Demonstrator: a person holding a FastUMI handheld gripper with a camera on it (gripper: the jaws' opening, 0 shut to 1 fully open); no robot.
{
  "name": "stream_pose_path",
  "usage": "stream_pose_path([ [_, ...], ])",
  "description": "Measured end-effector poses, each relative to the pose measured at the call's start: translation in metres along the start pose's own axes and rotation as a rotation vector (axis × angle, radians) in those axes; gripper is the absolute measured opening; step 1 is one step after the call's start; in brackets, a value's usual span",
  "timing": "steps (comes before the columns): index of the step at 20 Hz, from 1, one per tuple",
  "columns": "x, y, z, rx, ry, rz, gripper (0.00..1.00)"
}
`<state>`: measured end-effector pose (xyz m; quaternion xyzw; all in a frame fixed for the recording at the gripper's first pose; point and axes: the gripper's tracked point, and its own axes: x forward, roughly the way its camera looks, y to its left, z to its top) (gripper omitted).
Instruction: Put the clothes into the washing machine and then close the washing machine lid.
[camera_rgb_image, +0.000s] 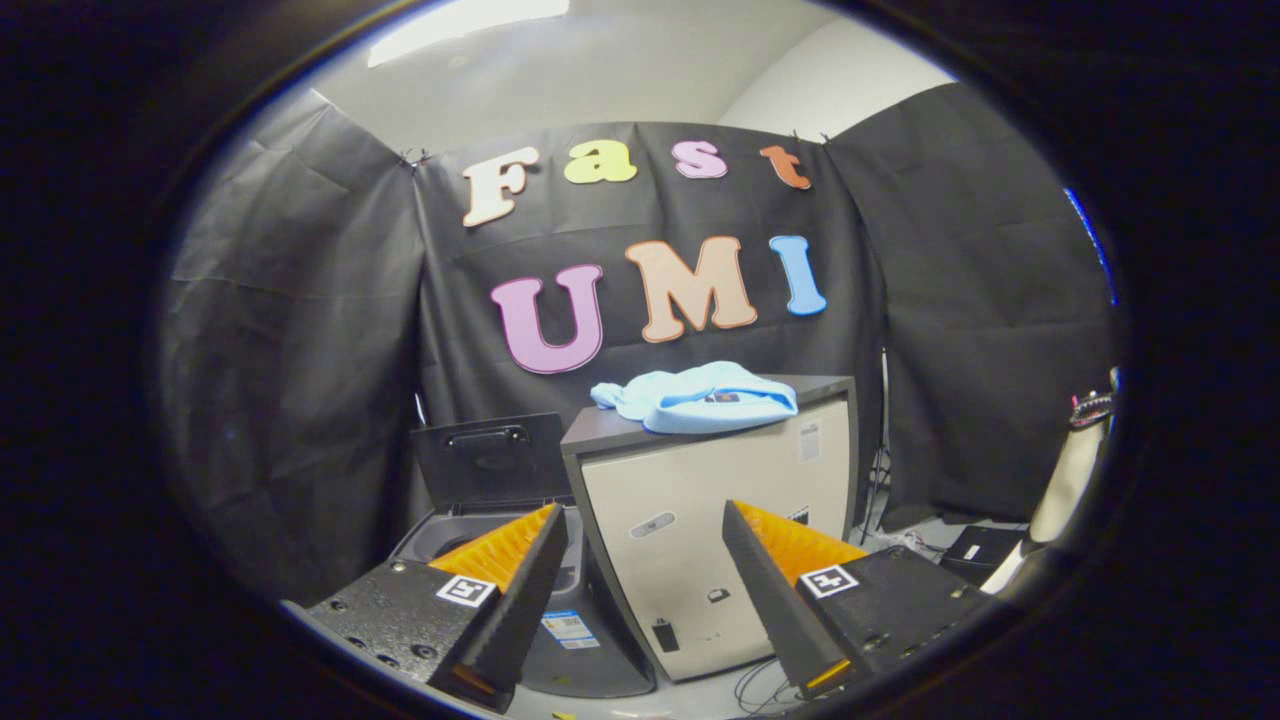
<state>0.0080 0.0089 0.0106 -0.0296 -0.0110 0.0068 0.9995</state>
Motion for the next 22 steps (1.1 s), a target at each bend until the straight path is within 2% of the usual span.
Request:
stream_pose_path([
  [4, 0.011, -0.004, 0.009, -0.091, 0.001, -0.011, 0.95],
  [9, 0.035, -0.003, 0.033, -0.142, 0.019, 0.009, 0.96],
  [16, 0.096, -0.019, 0.078, -0.24, 0.036, -0.002, 0.97],
  [22, 0.17, -0.02, 0.099, -0.256, 0.031, 0.013, 0.97],
])
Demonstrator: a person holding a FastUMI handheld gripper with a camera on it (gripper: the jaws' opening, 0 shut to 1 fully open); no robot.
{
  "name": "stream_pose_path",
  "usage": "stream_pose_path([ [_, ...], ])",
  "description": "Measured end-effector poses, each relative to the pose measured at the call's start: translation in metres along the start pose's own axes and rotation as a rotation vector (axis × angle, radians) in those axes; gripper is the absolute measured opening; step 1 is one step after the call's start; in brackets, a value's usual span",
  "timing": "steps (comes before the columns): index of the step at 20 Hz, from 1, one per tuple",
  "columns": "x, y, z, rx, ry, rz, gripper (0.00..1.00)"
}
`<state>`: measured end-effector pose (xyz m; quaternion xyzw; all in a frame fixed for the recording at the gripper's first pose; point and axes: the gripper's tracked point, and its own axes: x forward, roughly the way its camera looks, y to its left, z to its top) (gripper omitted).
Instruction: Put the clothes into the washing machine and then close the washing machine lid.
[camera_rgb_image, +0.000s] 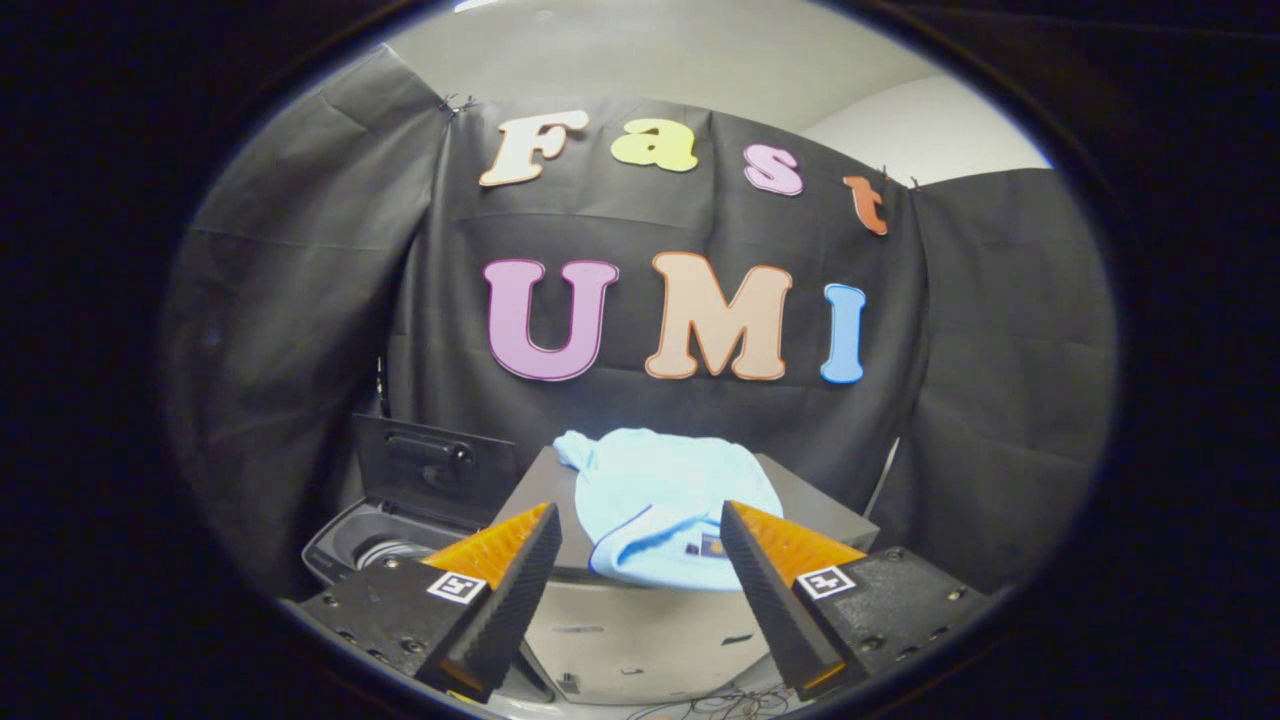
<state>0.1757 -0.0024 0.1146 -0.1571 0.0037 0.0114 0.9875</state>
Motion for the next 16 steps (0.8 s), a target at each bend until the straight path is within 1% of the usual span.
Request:
stream_pose_path([
  [2, 0.032, -0.006, 0.006, -0.003, 0.013, -0.014, 0.97],
  [4, 0.06, -0.004, 0.008, 0.019, 0.035, -0.001, 0.97],
  [5, 0.073, -0.005, 0.007, 0.023, 0.062, -0.008, 0.97],
  [8, 0.109, -0.013, 0.003, -0.007, 0.109, -0.023, 0.97],
  [10, 0.131, -0.011, -0.012, -0.032, 0.199, 0.002, 0.97],
  [11, 0.141, -0.013, -0.017, -0.05, 0.228, -0.001, 0.98],
  [14, 0.164, -0.029, -0.034, -0.111, 0.332, -0.033, 0.97],
  [16, 0.175, -0.043, -0.046, -0.077, 0.402, -0.072, 0.99],
])
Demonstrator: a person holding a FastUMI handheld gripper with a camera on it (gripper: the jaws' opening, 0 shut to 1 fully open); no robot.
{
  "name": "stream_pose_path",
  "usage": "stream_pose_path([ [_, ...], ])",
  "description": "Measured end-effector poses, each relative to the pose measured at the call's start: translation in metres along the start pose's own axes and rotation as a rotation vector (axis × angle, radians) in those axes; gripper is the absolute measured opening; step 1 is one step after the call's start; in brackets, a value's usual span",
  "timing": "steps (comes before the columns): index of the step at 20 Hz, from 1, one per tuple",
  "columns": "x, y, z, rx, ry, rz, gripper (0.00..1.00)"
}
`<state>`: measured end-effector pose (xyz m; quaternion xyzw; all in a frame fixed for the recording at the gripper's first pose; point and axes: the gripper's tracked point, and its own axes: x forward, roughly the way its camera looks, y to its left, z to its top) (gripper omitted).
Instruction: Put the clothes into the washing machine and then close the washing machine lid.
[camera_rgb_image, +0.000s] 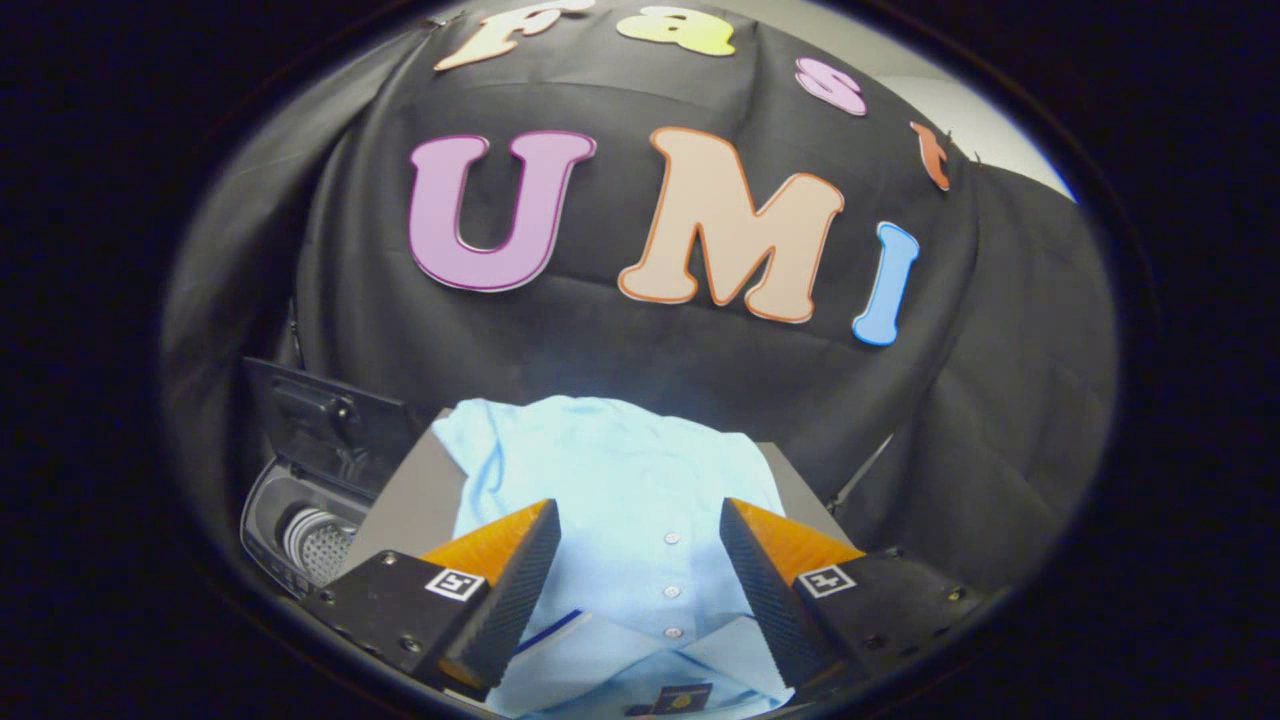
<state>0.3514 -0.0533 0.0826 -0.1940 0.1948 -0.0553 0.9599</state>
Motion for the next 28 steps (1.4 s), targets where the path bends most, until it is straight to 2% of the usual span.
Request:
stream_pose_path([
  [3, 0.015, -0.003, -0.006, 0.101, 0.041, 0.013, 0.98],
  [7, 0.029, -0.007, -0.016, 0.108, 0.068, -0.003, 0.98],
  [9, 0.042, 0.002, -0.021, 0.137, 0.103, 0.021, 0.98],
  [11, 0.051, -0.002, -0.035, 0.181, 0.18, -0.021, 0.98],
  [13, 0.052, 0.001, -0.036, 0.241, 0.197, -0.003, 0.97],
  [15, 0.054, 0.004, -0.035, 0.251, 0.196, -0.005, 0.96],
  [17, 0.054, 0.009, -0.034, 0.227, 0.199, -0.004, 0.86],
  [19, 0.047, 0.002, -0.036, 0.25, 0.211, -0.055, 0.41],
  [20, 0.045, 0.002, -0.033, 0.247, 0.197, -0.055, 0.19],
  [21, 0.046, 0.005, -0.038, 0.239, 0.207, -0.034, 0.09],
  [25, 0.027, 0.008, -0.044, 0.271, 0.163, 0.033, 0.02],
  [28, 0.005, 0.013, -0.046, 0.336, 0.142, 0.081, 0.01],
])
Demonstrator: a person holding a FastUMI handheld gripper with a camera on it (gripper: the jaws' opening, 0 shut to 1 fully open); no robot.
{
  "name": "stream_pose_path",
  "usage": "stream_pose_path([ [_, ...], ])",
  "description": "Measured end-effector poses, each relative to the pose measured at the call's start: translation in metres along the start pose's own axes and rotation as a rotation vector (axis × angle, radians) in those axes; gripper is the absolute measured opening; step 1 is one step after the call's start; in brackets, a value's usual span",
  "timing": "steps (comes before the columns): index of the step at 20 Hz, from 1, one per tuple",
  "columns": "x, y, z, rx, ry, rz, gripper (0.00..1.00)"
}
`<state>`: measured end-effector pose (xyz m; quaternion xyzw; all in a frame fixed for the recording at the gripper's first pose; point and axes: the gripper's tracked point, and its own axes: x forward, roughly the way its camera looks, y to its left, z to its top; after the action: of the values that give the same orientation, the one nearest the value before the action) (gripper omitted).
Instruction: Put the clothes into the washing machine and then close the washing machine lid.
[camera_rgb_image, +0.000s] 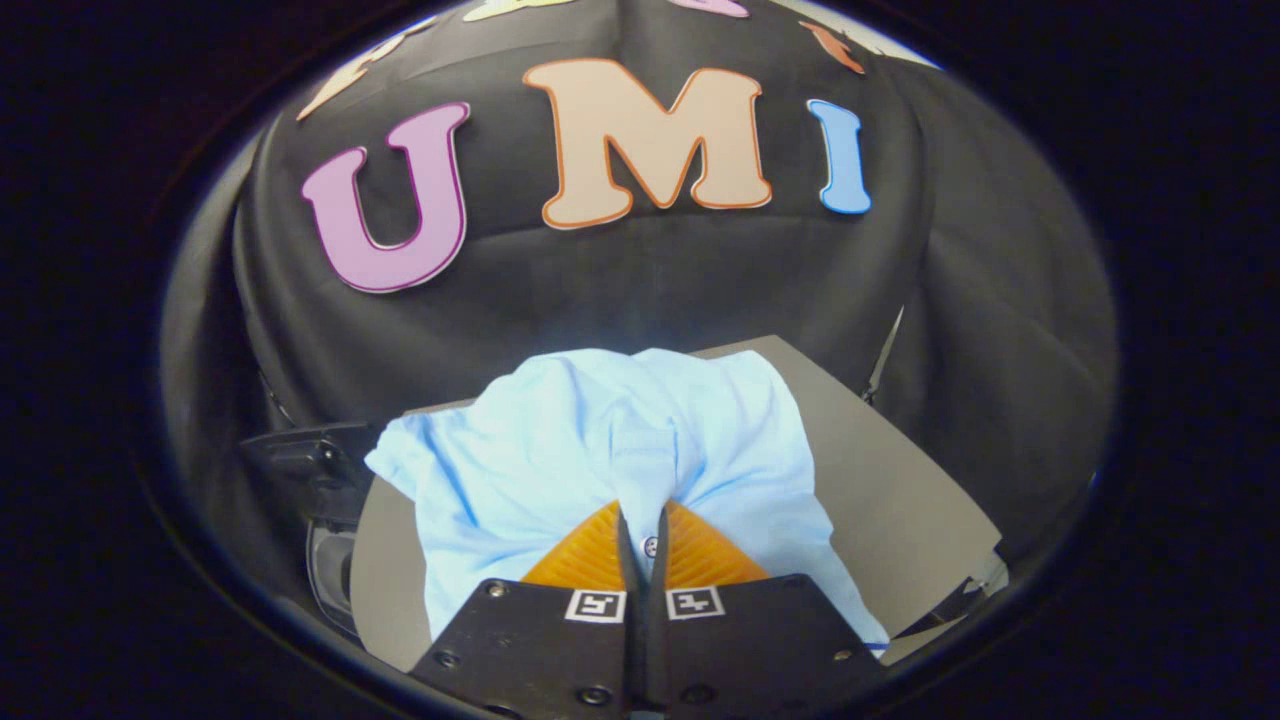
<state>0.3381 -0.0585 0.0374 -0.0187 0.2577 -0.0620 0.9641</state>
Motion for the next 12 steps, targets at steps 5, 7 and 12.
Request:
stream_pose_path([
  [5, -0.053, 0.021, 0.023, -0.013, -0.058, 0.055, 0.01],
  [7, -0.072, 0.037, 0.036, 0.007, -0.086, 0.084, 0.01],
  [12, -0.109, 0.085, 0.066, 0.038, -0.148, 0.143, 0.01],
])
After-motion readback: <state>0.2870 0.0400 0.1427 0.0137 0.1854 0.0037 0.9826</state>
